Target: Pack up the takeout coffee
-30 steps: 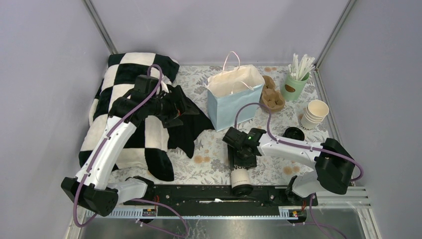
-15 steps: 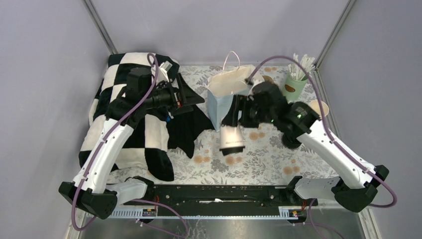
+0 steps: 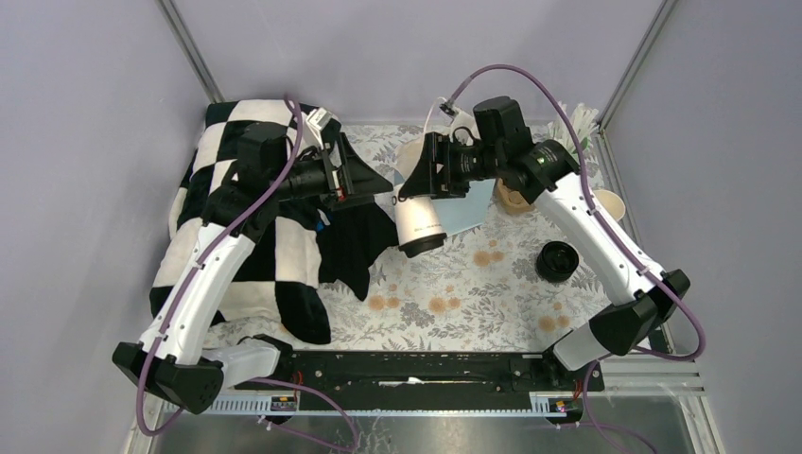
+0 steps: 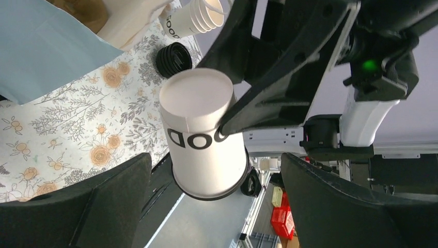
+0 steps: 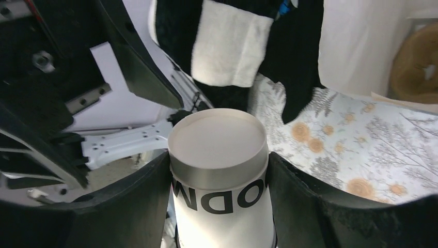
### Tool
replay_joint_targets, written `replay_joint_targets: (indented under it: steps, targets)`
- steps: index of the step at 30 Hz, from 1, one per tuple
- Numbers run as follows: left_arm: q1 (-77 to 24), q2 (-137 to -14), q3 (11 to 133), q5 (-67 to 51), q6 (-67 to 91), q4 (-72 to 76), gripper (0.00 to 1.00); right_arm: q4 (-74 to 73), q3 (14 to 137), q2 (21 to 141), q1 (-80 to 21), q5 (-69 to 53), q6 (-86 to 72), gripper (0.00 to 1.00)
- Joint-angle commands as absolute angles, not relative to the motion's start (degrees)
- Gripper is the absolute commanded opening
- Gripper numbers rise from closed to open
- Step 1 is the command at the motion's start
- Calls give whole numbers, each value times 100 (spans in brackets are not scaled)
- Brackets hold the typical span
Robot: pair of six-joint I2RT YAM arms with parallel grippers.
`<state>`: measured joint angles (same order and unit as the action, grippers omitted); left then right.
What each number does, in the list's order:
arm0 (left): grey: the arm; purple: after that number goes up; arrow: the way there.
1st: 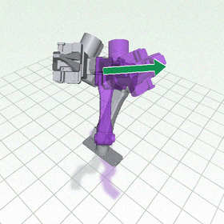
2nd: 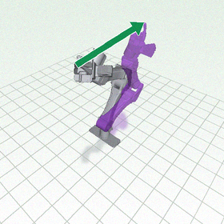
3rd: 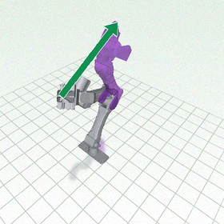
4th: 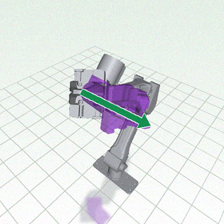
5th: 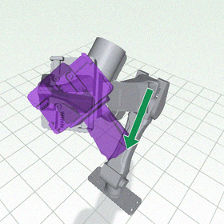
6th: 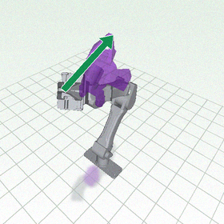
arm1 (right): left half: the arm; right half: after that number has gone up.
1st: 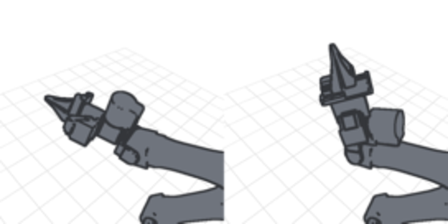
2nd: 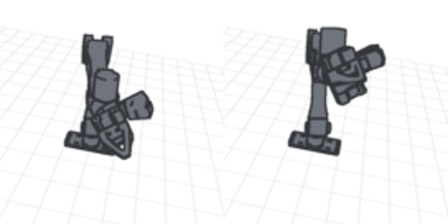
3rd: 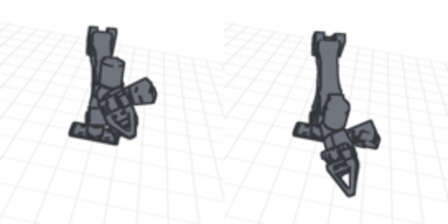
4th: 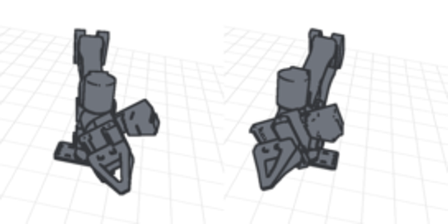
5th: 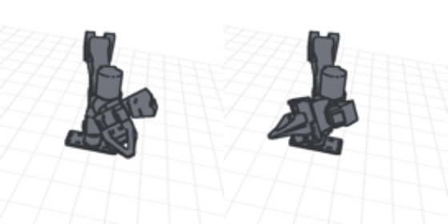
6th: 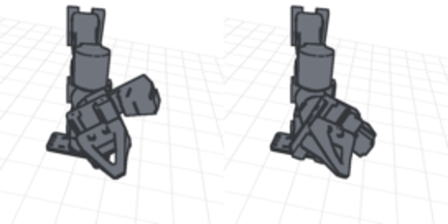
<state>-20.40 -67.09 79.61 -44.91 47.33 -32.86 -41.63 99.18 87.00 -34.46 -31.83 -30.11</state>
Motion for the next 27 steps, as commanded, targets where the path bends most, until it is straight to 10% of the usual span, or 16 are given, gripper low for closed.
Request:
replay_joint_targets:
  steps: [1,17,27]
  targets:
    - [-2326,-6625,8030,-4671,4416,-2969,99,-3430,10183,8742,-3182,-4103,-3846,55]
    - [-2707,-7119,7467,-4725,6012,-1465,98,-2345,9504,8675,-3167,-4446,-4605,61]
    - [-2707,-7206,7338,-4576,6666,-1470,77,-2864,9908,8828,-3126,-4176,-4306,68]
